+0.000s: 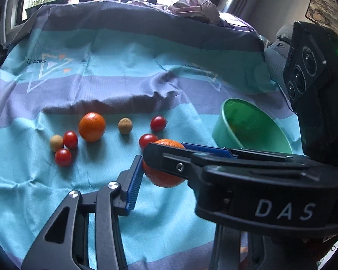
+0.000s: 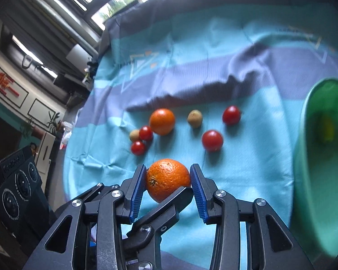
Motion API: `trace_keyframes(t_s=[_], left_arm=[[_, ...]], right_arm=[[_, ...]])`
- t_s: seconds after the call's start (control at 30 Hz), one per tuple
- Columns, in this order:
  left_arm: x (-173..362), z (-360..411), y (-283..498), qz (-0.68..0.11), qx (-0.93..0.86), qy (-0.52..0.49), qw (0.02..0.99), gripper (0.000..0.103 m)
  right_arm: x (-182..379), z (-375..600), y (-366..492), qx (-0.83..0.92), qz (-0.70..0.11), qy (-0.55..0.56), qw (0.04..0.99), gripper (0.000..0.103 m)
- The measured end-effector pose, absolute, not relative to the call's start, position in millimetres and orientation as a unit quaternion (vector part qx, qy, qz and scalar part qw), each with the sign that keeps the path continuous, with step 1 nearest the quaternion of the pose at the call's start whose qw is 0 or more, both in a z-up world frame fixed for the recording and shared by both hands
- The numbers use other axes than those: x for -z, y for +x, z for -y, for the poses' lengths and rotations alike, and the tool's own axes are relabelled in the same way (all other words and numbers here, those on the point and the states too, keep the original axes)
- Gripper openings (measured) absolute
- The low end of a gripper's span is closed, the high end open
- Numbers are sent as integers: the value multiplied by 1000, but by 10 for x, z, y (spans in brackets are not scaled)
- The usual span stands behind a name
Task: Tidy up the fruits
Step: 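Carry the small orange into the green bowl and open the right gripper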
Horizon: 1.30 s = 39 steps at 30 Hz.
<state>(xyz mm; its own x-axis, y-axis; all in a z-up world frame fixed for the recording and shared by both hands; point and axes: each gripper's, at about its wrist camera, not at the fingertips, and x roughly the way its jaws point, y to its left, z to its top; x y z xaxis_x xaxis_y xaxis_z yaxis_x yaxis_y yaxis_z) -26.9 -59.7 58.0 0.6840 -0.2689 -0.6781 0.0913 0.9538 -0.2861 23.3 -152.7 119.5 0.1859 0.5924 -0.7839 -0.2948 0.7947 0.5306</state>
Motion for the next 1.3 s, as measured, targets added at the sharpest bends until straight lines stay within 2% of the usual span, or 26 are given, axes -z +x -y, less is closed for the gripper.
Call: trace_keyframes(t_s=[0.3,0.57,1.3], left_arm=[[-897,1098,-191,-354,129,-60,924,42],[-962,1545,6,-349,169,-43,921,42],[-735,2328,419,-393,225,-22,891,42]], right_arm=[[-1522,2010,265,-273,-520,145,796,43],[-1586,2504,322,-229,-499,172,817,43],[-1301,3340,436,-150,-519,213,814,43]])
